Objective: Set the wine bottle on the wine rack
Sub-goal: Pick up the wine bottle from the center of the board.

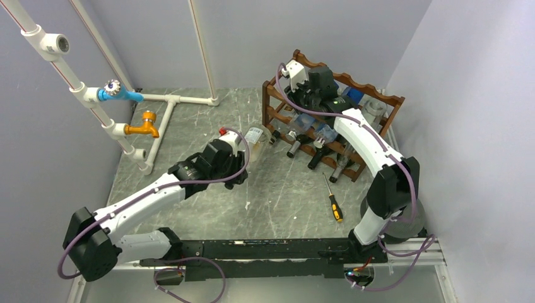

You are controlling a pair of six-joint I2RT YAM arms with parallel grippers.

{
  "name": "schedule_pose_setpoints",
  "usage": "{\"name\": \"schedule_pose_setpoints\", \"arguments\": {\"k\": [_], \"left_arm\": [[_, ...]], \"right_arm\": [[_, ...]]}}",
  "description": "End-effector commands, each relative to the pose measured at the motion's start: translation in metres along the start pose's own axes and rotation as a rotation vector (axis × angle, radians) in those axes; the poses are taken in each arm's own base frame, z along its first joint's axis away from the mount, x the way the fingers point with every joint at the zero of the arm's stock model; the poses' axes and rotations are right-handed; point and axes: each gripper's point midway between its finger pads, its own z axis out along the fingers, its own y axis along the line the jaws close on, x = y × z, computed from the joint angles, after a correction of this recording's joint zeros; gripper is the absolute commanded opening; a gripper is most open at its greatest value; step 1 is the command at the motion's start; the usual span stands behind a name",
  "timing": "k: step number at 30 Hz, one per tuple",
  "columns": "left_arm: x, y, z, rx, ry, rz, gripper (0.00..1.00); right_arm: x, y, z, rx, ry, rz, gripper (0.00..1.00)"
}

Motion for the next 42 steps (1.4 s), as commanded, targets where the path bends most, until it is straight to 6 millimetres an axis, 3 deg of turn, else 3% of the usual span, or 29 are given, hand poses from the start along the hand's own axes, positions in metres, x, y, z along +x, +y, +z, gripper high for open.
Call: {"name": "schedule_pose_setpoints", "arguments": {"k": [1,19,26,34,42], "left_arm": [[-0.138,-0.059,-0.034,0.229,-0.449,-0.020,0.00],[-0.179,-0.082,-0.002,0.270,-0.447,0.054,0.00],[-0.189,-0.084,0.009,0.262,-0.453,0.082,0.00],[-0.206,-0.087,0.000,0.266,-0.516,0.090,0.00],[-0.206,-0.089,-0.014,0.306,-0.578,0.082,0.00]], "right_arm": [[-0.005,0.036,-0.019,-0.118,-0.007,0.066,0.14],[-0.007,0.045,-0.023,-0.156,-0.050,0.060,0.00],[-0.002,0.046,-0.019,-0.160,-0.031,0.065,0.00],[0.000,0.044,-0.019,-0.147,-0.028,0.061,0.00],[0.002,0.044,-0.018,-0.149,-0.024,0.061,0.00]]}}
